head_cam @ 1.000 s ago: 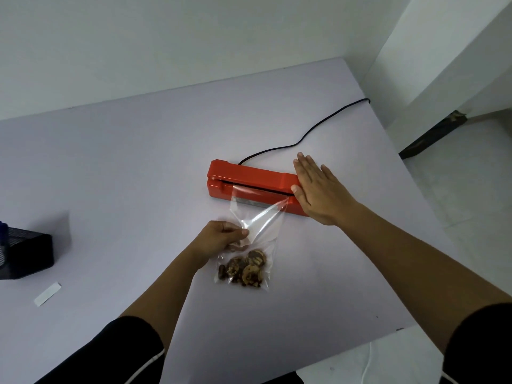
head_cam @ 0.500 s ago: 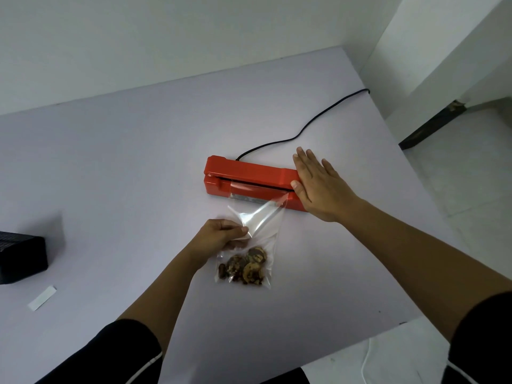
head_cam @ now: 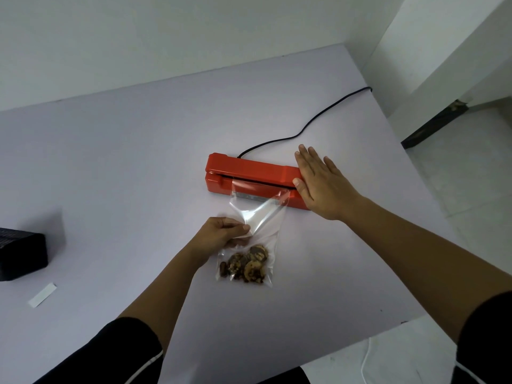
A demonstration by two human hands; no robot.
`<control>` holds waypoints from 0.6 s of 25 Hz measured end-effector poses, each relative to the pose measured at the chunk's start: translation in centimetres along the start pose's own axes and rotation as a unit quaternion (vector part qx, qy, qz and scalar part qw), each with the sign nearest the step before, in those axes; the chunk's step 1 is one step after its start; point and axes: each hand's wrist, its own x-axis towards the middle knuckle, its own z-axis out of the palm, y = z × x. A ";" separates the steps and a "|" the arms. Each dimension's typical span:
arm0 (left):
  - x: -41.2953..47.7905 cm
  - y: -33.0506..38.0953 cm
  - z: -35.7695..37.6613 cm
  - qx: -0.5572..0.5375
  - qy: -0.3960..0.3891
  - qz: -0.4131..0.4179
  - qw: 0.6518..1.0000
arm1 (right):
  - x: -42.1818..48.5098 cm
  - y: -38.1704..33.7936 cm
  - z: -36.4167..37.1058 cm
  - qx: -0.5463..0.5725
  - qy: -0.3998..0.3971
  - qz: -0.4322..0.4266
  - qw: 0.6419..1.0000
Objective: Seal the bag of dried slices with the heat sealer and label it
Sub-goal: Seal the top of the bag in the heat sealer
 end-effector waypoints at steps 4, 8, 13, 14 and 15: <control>0.0 0.0 0.0 0.000 0.001 -0.005 1.000 | 0.0 -0.1 0.0 -0.003 0.003 0.001 1.000; 0.1 -0.1 0.0 0.000 0.001 -0.005 1.000 | 0.0 0.0 0.0 -0.005 0.003 0.001 1.000; 0.1 -0.2 -0.1 0.006 -0.002 -0.004 1.000 | 0.1 0.0 0.1 -0.004 0.004 0.001 1.000; 0.1 -0.2 -0.1 0.005 -0.002 -0.004 1.000 | 0.1 0.0 0.2 -0.003 0.003 0.001 1.000; 0.1 -0.2 -0.1 0.005 -0.002 -0.004 1.000 | 0.1 0.0 0.1 -0.002 0.003 0.001 1.000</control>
